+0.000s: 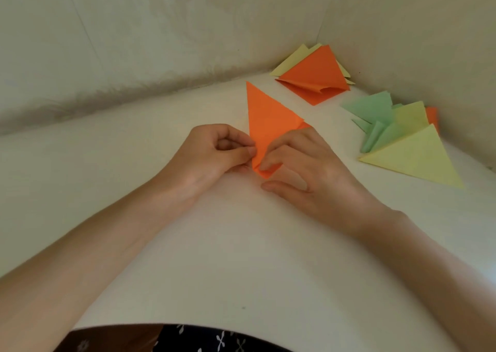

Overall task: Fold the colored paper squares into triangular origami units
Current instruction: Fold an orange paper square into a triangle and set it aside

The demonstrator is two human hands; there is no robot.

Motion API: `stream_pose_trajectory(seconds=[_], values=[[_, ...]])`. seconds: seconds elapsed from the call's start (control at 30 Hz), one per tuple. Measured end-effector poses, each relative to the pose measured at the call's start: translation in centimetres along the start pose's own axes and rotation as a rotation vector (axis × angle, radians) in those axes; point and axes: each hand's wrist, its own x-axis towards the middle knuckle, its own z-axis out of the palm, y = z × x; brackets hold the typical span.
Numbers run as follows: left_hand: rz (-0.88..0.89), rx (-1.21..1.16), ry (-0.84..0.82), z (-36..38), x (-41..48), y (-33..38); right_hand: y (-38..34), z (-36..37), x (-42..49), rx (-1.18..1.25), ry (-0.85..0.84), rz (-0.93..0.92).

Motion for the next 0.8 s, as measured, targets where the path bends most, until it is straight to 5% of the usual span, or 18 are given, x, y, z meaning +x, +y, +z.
stream_pose_trajectory(seconds=[0.2, 0.37, 0.8], values=[[0.155, 0.287, -0.019, -0.6, -0.3, -0.6, 0.2, 0.1, -0.1, 0.035, 0.048, 0.005], [0.724, 1.003, -0.234, -3.0, -2.3, -2.2, 0.6, 0.2, -0.2, 0.177, -0.084, 0.058], [0.874, 1.204, -0.364, -3.5, -2.1, -2.0, 0.1, -0.4, 0.3, 0.41, -0.192, 0.505]])
